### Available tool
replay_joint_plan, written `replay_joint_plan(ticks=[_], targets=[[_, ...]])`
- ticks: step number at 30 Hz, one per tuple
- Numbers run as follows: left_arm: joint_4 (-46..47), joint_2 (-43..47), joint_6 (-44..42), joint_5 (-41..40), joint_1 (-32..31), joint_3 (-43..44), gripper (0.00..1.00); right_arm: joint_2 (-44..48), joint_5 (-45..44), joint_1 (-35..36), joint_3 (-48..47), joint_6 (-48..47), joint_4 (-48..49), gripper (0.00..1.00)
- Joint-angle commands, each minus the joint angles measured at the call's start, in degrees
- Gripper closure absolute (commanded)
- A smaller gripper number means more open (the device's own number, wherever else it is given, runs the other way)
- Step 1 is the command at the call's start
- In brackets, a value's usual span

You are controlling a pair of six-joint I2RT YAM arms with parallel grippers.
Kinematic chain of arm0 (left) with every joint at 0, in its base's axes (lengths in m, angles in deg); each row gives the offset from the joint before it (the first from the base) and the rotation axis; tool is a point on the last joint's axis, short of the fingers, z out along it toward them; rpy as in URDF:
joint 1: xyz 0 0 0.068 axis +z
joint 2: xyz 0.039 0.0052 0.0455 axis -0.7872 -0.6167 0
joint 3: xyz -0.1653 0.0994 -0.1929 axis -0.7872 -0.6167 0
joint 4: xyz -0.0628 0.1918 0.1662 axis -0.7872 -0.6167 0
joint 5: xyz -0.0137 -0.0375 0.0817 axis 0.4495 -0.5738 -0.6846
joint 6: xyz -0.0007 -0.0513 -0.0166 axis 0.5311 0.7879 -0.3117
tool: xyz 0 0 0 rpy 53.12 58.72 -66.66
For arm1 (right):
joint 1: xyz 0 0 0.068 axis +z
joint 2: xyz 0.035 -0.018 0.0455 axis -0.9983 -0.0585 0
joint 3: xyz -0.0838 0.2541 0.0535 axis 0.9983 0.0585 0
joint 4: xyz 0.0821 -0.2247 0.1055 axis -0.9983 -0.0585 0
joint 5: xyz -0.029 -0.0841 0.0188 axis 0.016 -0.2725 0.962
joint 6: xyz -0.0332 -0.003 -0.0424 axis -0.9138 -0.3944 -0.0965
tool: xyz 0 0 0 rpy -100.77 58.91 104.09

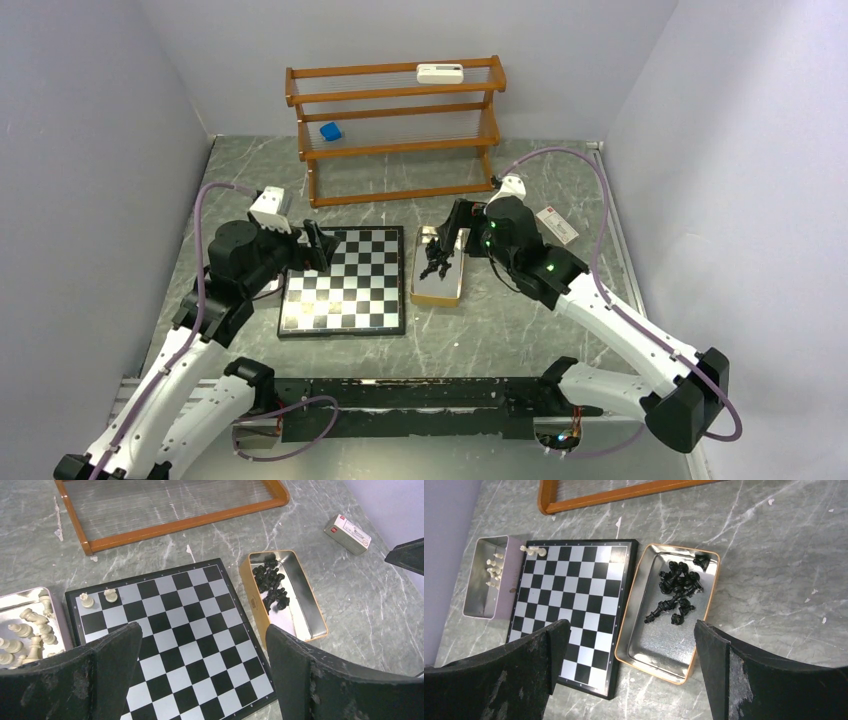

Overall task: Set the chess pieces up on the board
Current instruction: Pick up the chess piece from the storage box.

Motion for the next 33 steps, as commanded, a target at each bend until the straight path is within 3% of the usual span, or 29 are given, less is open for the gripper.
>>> replay_joint_plan(ticks=[1, 11, 18, 24, 28, 31, 33], targets=[[-0.2, 0.7, -0.3, -0.4, -0.1, -0.2, 0.02, 1.7, -1.1, 0.2, 0.8, 0.8, 1.0, 0.00], [-2.0, 0.0, -0.3, -3.9, -0.3, 0.4, 0.06, 0.4, 1.1, 0.2, 0.9, 1.3, 2.5, 0.00], [-9.6, -3.3, 7.3, -19.6, -0.3, 4.9, 0.10, 5.3, 8.7, 0.3, 0.8, -2.0, 7.6, 0.00], [-12.8, -7.1, 9.7, -25.8, -0.2, 8.5, 0.25, 11.1, 13.3, 0.2, 4.6, -1.6, 10.4, 0.00], [-14.4, -11.2, 10.0, -30.4, 0.3, 9.6, 0.28, 13.1, 15.0, 0.2, 6.3, -2.8, 10.7, 0.01], [-16.8, -14.8, 10.2, -30.6, 1.1, 13.3, 0.46, 14.2, 15.0, 0.2, 7.2, -2.8, 10.2, 0.01], [-16.6, -16.8, 10.3, -31.6, 1.7, 15.2, 0.46, 15.0, 16.1, 0.2, 8.5, -2.3, 10.6, 0.02]])
